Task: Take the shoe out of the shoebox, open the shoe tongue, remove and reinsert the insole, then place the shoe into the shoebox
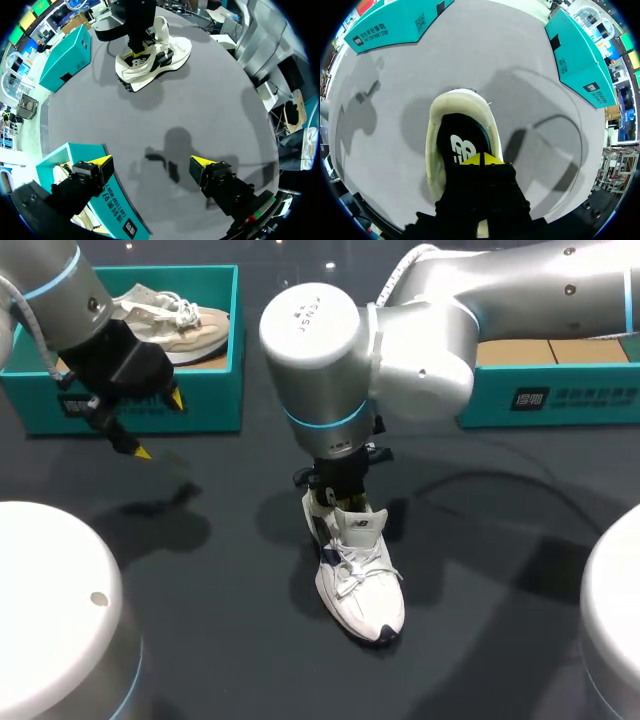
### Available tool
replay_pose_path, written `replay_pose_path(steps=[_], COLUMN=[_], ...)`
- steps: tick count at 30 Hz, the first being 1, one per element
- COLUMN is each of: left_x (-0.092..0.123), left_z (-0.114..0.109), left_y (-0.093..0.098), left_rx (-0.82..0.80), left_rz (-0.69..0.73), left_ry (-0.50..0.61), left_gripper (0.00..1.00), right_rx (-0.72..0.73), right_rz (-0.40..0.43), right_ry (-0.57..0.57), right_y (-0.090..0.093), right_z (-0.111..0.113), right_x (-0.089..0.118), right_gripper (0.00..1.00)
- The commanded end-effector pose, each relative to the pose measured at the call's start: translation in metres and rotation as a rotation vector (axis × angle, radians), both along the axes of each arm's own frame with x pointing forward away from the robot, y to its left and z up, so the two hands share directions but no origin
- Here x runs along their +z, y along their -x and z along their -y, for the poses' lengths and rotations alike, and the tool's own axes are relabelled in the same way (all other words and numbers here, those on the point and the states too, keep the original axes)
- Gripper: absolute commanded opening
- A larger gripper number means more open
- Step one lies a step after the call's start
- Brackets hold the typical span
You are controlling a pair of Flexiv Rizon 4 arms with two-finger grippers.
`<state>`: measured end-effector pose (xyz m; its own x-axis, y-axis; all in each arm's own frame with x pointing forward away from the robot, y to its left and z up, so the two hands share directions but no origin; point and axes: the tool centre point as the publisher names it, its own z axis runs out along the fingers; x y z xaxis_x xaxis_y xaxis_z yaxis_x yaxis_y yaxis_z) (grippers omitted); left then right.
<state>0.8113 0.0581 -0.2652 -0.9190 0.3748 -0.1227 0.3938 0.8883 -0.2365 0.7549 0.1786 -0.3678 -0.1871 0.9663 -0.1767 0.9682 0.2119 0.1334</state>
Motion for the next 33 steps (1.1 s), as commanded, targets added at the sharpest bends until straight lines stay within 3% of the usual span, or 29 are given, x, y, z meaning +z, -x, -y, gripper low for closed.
replay_pose_path(steps=[1, 6, 12, 17, 22, 28, 33], left_x=[0.0, 0.0, 0.0, 0.0, 0.0, 0.0, 0.0], left_z=[0.0, 0.0, 0.0, 0.0, 0.0, 0.0, 0.0], left_y=[0.0, 0.0, 0.0, 0.0, 0.0, 0.0, 0.0], left_rx=[0.0, 0.0, 0.0, 0.0, 0.0, 0.0, 0.0], left_rz=[0.001, 0.001, 0.001, 0.001, 0.001, 0.001, 0.001], left_ry=[-0.003, -0.003, -0.003, -0.003, -0.003, -0.003, -0.003], left_gripper=[1.0, 1.0, 1.0, 1.0, 1.0, 1.0, 1.0], right_rx=[0.005, 0.012, 0.013, 0.004, -0.015, -0.023, 0.002], right_rz=[-0.01, -0.018, 0.054, 0.08, 0.029, -0.04, -0.066], right_ry=[0.017, 0.025, 0.112, 0.208, 0.261, 0.229, 0.168], right_y=[-0.001, -0.002, 0.006, 0.009, 0.001, -0.004, -0.001], right_z=[-0.005, -0.005, -0.011, -0.012, -0.002, 0.008, 0.007], right_x=[-0.019, -0.027, -0.003, 0.004, -0.013, -0.037, -0.045], right_gripper=[0.0, 0.0, 0.0, 0.0, 0.0, 0.0, 0.0])
